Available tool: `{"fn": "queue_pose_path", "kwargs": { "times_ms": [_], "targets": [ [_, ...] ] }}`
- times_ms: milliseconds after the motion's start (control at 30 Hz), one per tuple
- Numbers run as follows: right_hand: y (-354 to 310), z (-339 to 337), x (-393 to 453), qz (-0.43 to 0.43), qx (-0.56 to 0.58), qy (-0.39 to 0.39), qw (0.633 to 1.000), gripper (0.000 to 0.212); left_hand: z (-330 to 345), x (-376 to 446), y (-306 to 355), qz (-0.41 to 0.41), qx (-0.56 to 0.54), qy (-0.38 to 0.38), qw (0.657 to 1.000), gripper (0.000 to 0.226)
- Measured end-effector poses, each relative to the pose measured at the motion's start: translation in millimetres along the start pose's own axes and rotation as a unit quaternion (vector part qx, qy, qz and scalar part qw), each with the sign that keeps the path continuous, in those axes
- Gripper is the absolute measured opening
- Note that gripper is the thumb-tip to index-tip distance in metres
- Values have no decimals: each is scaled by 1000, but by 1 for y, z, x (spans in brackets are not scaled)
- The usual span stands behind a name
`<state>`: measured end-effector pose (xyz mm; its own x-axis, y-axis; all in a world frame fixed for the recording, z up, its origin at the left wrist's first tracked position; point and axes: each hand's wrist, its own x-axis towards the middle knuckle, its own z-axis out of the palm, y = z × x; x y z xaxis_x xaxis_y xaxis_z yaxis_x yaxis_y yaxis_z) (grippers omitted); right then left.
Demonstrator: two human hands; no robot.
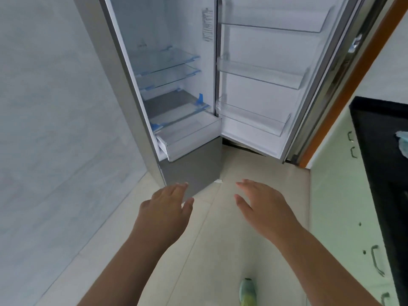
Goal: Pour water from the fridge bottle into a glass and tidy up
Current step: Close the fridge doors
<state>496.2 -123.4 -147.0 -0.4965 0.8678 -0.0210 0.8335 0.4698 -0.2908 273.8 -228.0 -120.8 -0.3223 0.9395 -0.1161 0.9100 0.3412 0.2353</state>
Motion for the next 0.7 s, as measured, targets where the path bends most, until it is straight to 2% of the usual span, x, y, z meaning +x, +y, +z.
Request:
{"fn": "queue_pose_path", "kwargs": {
  "times_ms": [367,700],
  "targets": [
    [65,-28,196,-92,-3,-52,994,52,-2,139,50,-116,-44,9,992,53],
    [62,12,346,-108,3,-115,987,52,21,269,3,-175,-97,-16,980,54]
  ]
}}
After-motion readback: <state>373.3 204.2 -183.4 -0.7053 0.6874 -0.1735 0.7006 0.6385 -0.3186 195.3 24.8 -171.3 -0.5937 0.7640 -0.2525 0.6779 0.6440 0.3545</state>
